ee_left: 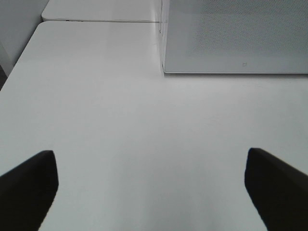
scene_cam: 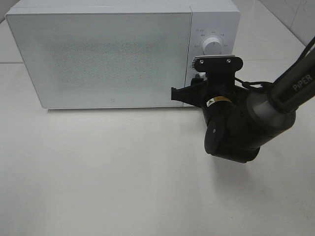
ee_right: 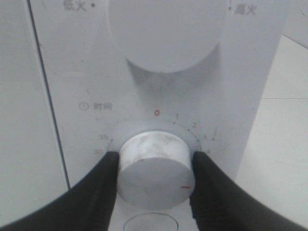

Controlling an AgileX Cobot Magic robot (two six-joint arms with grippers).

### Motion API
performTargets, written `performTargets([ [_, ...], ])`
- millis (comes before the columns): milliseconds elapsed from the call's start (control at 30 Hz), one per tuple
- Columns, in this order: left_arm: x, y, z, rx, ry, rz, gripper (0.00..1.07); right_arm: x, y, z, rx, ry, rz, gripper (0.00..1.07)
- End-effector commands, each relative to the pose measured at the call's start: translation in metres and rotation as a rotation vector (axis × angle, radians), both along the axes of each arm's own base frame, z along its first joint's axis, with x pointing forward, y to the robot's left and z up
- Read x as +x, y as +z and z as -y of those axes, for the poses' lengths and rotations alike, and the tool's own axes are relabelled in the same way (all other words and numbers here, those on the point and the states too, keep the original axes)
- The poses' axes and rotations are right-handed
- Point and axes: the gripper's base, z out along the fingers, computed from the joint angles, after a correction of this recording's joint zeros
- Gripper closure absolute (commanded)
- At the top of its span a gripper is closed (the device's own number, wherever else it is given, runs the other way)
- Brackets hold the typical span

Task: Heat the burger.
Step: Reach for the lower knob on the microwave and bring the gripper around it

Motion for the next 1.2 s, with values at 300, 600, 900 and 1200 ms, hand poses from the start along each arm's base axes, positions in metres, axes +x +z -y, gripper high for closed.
performTargets([
  [300,-0.0022,0.0007,0.0005,-0.002,-0.001,0.031,0.09,0.0066,0.0292,-0.0112,0.462,0.067,0.266,1.07],
  [600,-0.0022,0.0007,0.0005,-0.002,-0.001,0.031,0.09,0.0065,0.0297,-0.014,1.074,0.037,0.245,1.07],
  [900,-0.0022,0.0007,0.0005,-0.002,-0.001,0.031,0.09,0.0063,0.0295,-0.0138,1.566,-0.022,0.216,1.07],
  [1200,-0.0022,0.0007,0.0005,-0.002,-0.001,0.031,0.09,0.0063,0.0295,-0.0139,1.787,-0.049,0.198,1.07],
])
